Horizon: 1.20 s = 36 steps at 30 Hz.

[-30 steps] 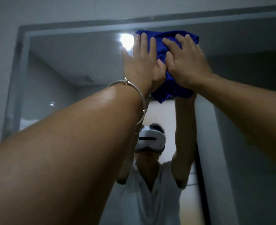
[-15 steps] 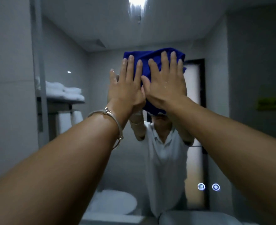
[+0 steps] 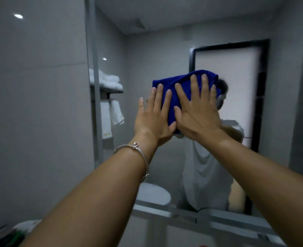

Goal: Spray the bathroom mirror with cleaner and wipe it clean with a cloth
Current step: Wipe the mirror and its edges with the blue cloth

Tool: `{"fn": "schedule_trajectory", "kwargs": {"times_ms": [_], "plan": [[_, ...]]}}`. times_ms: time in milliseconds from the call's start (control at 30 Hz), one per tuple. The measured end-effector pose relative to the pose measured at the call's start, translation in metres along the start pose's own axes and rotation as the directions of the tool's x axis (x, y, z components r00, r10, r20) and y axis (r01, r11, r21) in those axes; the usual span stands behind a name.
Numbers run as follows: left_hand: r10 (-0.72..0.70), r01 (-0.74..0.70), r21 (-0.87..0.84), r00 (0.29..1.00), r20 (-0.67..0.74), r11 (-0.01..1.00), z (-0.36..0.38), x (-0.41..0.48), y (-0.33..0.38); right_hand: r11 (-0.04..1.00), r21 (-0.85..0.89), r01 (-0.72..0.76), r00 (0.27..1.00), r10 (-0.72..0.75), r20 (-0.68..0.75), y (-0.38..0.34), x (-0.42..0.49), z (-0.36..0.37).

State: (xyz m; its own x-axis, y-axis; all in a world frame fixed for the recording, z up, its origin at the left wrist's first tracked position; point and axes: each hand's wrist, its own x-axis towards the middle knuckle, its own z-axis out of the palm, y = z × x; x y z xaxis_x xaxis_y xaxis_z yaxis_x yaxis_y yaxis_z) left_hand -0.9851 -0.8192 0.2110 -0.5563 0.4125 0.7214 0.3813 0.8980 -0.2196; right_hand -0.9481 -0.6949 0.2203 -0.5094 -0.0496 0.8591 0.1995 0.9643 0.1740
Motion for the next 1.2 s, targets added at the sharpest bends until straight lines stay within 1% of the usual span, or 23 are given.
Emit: {"fn": "schedule_trajectory", "kwargs": {"times_ms": [133,300,433,567,633,767,833,1000,1100,1133,1200], "plan": [[-0.001,-0.001,-0.043,0.999,-0.051,0.999,0.011,0.000,0.000,1.000,0.001,-0.014,0.999,0.014,-0.029,-0.002,-0.001,0.008],[0.048,-0.053,-0.039,0.992,-0.116,0.998,0.018,0.002,-0.006,1.000,-0.015,-0.026,0.999,0.026,-0.034,-0.001,0.000,0.010],[0.142,-0.141,0.016,0.975,-0.172,0.990,0.025,0.003,-0.022,0.997,-0.021,-0.077,0.995,0.076,-0.057,-0.013,-0.002,0.018],[0.200,-0.189,0.075,0.962,-0.185,0.979,0.045,-0.009,-0.055,0.994,-0.004,-0.111,0.989,0.110,-0.101,-0.050,-0.010,0.036],[0.209,-0.194,0.096,0.962,-0.177,0.976,0.055,-0.018,-0.076,0.995,0.008,-0.098,0.990,0.098,-0.105,-0.072,-0.012,0.044],[0.218,-0.204,0.113,0.967,-0.129,0.972,0.073,-0.038,-0.121,0.999,0.000,-0.052,0.997,0.052,-0.056,-0.114,-0.012,0.058],[0.244,-0.231,0.108,0.962,-0.123,0.967,0.082,-0.047,-0.144,0.999,0.007,-0.035,0.997,0.035,-0.067,-0.132,-0.012,0.065],[0.287,-0.286,0.032,0.958,-0.015,0.958,0.098,-0.077,-0.192,0.998,-0.048,0.033,0.993,-0.038,-0.115,-0.173,-0.022,0.092],[0.339,-0.339,0.023,0.941,0.004,0.941,0.097,-0.094,-0.218,0.996,-0.047,0.069,0.989,-0.075,-0.130,-0.201,-0.032,0.106],[0.347,-0.347,0.021,0.938,0.008,0.938,0.094,-0.098,-0.225,0.995,-0.050,0.083,0.989,-0.089,-0.119,-0.211,-0.036,0.110],[0.319,-0.319,-0.005,0.948,0.020,0.948,0.088,-0.102,-0.236,0.992,-0.038,0.122,0.991,-0.124,-0.055,-0.231,-0.044,0.116]]}}
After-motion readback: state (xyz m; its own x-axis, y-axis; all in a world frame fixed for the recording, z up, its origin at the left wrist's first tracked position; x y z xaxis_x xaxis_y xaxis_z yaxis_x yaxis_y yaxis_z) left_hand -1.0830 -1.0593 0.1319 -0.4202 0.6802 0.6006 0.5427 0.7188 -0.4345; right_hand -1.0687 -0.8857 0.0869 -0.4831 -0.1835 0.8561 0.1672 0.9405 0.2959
